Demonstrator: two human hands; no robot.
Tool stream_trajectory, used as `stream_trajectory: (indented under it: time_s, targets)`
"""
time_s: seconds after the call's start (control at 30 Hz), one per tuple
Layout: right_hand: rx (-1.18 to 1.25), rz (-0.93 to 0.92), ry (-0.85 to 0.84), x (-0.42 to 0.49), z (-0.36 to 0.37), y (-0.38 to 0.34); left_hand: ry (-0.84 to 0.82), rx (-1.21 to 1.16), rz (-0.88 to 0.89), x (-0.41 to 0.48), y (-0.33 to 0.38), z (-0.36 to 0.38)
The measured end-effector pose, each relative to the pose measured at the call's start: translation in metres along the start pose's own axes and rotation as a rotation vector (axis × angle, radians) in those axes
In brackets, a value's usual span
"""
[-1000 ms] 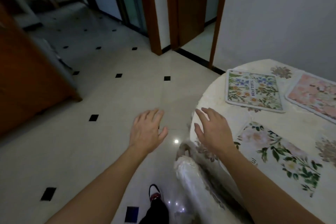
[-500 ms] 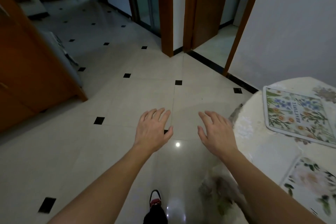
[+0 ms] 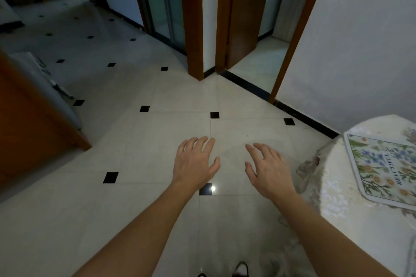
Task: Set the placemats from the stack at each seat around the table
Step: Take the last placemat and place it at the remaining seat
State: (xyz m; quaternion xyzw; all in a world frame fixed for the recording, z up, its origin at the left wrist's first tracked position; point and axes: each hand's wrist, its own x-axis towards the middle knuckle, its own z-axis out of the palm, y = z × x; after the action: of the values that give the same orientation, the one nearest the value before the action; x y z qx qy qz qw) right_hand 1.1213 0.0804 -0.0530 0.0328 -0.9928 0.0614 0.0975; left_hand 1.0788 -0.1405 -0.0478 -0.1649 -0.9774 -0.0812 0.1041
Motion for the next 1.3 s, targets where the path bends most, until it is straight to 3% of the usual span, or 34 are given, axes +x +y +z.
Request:
stream_trajectory:
  time_s: [0.27, 0.53, 0.83, 1.3]
  targets:
    - [-0.035, 0.084, -0.028, 0.071, 0.02, 0.039, -0.01, -0.026, 0.074, 0.086, -0.002, 0.024]
    - [-0.028, 0.154, -0.07, 0.182, 0.044, 0.119, -0.033, -0.004, 0.118, 0.229, 0.025, 0.059]
    - [-0.002, 0.318, -0.063, 0.295, 0.044, 0.266, -0.099, -0.013, 0.257, 0.409, 0.113, 0.104]
    - [-0.044, 0.605, -0.011, 0.326, 0.047, 0.41, -0.112, -0.123, 0.523, 0.562, 0.253, 0.172]
